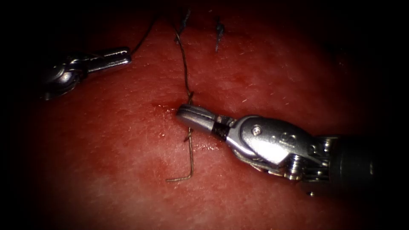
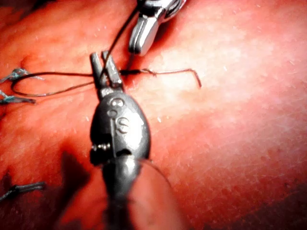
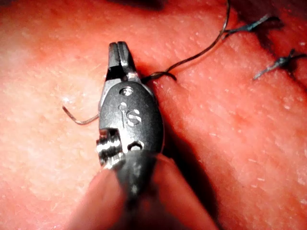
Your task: Wound Closure
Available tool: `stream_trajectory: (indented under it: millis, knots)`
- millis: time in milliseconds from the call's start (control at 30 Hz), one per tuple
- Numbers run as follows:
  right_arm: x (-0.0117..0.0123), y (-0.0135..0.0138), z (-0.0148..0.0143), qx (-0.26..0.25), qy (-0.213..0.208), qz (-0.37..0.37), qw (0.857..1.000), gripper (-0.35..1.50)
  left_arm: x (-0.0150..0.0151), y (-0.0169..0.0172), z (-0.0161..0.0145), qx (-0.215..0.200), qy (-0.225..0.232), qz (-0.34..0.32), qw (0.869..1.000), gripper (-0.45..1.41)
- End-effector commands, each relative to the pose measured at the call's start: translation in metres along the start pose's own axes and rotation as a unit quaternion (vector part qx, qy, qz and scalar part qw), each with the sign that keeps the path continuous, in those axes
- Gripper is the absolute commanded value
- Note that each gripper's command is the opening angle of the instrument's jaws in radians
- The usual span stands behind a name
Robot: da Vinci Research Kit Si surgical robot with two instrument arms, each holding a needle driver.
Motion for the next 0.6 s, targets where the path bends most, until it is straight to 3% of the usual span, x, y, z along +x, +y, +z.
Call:
stream_trajectory:
  millis: [33, 400, 433, 600]
  knots:
    - [-0.0009, 0.0008, 0.0019, 0.005, -0.001, 0.002, 1.000, -0.35, 0.0009, -0.0006, 0.0004, 0.002, -0.002, -0.006, 1.000, -0.45]
    - [-0.0019, 0.0046, 0.0063, 0.015, -0.009, 0.011, 1.000, -0.35, 0.0021, -0.0047, 0.0010, 0.030, -0.023, -0.063, 0.997, -0.45]
    - [-0.0020, 0.0054, 0.0073, 0.014, -0.007, 0.011, 1.000, -0.20, 0.0021, -0.0054, 0.0011, 0.038, -0.027, -0.074, 0.996, -0.45]
    - [-0.0018, 0.0068, 0.0092, 0.040, 0.008, 0.022, 0.999, -0.20, 0.0020, -0.0064, 0.0011, 0.054, -0.030, -0.095, 0.994, -0.45]
